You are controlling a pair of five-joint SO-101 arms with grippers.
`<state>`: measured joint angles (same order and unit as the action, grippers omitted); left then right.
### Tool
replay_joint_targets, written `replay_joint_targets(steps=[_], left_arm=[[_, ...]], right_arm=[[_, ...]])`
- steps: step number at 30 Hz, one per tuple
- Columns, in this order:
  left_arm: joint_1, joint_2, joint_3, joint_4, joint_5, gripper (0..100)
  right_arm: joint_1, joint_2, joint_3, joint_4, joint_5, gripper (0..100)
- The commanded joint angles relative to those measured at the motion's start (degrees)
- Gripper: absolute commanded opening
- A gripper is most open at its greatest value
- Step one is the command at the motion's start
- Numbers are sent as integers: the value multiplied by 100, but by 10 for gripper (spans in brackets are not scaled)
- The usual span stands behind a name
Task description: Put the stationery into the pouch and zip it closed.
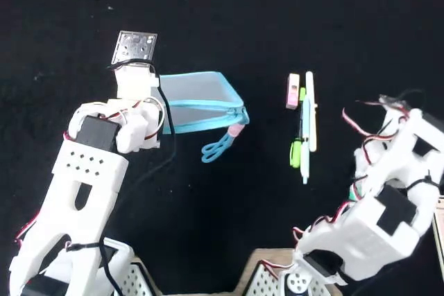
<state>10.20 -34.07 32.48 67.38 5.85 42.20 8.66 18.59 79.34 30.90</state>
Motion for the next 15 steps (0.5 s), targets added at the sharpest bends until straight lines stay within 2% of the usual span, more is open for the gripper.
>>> replay_joint_targets(steps=[1, 5, 9, 15], left_arm=[[119, 44, 215, -9, 62, 30], [119, 44, 215, -9, 62, 30], [119, 44, 215, -9, 62, 30], [119, 44, 215, -9, 62, 30]], right_arm=[[26, -778, -514, 519, 18, 11], [26, -1560, -426, 949, 53, 11], [-53, -2554, -101, 932, 53, 11], [-958, -4084, 901, 237, -237, 10]])
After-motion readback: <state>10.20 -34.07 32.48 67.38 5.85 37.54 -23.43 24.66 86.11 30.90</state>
